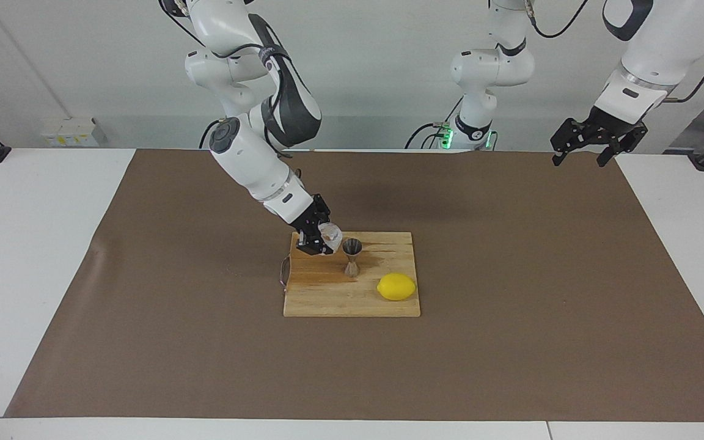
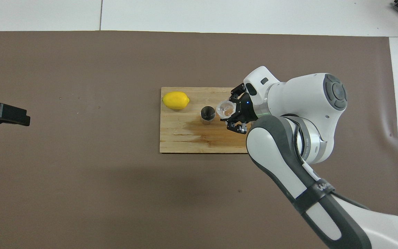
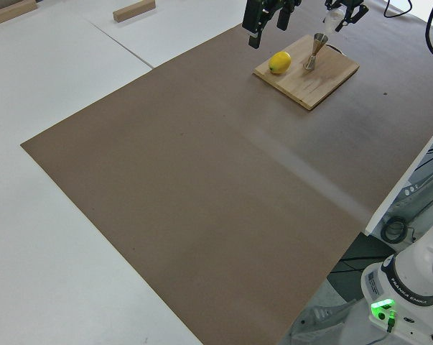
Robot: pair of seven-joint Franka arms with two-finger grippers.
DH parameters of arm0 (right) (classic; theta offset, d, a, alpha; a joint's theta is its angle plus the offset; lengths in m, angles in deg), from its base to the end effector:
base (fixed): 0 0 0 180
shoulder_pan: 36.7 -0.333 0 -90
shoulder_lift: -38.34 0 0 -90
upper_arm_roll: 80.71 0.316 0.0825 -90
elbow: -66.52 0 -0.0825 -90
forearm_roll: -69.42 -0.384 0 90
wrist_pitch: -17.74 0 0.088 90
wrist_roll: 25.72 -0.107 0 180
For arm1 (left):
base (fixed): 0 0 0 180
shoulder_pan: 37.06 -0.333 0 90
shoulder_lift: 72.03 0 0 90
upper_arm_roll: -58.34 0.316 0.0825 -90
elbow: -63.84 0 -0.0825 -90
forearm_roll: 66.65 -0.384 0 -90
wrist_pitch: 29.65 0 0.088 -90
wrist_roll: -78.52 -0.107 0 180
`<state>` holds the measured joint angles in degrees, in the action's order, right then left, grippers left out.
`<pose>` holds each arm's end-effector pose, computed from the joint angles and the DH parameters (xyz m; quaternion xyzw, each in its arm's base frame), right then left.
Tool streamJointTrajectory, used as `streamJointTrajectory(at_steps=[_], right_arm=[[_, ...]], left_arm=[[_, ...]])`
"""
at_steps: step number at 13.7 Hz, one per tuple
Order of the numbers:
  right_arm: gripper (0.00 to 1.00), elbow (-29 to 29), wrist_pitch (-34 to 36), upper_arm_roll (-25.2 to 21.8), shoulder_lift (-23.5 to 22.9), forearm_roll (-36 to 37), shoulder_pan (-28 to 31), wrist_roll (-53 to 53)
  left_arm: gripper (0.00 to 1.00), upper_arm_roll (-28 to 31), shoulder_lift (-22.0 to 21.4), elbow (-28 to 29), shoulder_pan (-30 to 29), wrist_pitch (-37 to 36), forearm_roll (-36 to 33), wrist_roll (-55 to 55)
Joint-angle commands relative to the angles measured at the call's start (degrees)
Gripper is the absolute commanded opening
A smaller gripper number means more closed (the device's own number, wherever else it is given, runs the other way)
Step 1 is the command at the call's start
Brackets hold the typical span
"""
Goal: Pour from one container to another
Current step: 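Carry the white cup with the right gripper above the metal cup, then tilt the white cup with the right gripper over the metal cup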
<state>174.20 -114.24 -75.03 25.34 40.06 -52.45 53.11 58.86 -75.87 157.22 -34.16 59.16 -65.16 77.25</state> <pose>0.5862 0.2373 0.4129 -0.7323 -0.6392 -0.1859 0.1431 0.5305 -0.0247 0.6313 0.9994 -0.0320 -0.0065 0.0132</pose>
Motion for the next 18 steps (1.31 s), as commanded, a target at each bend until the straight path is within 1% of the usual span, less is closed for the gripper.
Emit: streamJointTrajectory(at_steps=[1, 3, 5, 6, 8, 10, 16, 18], right_arm=[[0.10, -0.71, -0.56, 0.12, 0.25, 4.48, -0.25, -3.50], [0.09, -1.24, -0.56, 0.12, 0.08, 9.21, -2.26, -6.65], [0.09, -1.77, -0.99, 0.12, -0.01, 13.79, -2.44, -10.43], [0.09, -1.77, -1.08, 0.21, -0.01, 15.38, -2.45, -11.84], [0.09, -1.94, -1.17, 0.12, -0.10, 16.79, -4.46, -14.39], [0.09, -2.03, -2.22, 0.21, -0.19, 21.17, -4.64, -18.34], [0.09, -1.86, -2.31, 0.21, -0.54, 22.25, -4.99, -18.89], [0.09, -1.77, -2.14, 0.21, -0.54, 24.78, -5.08, -18.98]], left_arm=[[1.00, 0.01, -0.29, 0.22, -0.34, -0.74, 0.62, -0.31], [1.00, 0.01, -0.29, 0.22, -0.34, -0.74, 0.62, -0.31], [1.00, 0.01, -0.29, 0.22, -0.34, -0.74, 0.62, -0.31], [1.00, 0.01, -0.29, 0.22, -0.34, -0.83, 0.62, -0.31], [1.00, 0.01, -0.29, 0.22, -0.34, -0.74, 0.62, -0.31], [1.00, 0.01, -0.29, 0.22, -0.34, -0.74, 0.62, -0.31], [1.00, 0.01, -0.29, 0.22, -0.34, -0.74, 0.62, -0.31], [1.00, 0.01, -0.29, 0.22, -0.34, -0.74, 0.62, -0.31]])
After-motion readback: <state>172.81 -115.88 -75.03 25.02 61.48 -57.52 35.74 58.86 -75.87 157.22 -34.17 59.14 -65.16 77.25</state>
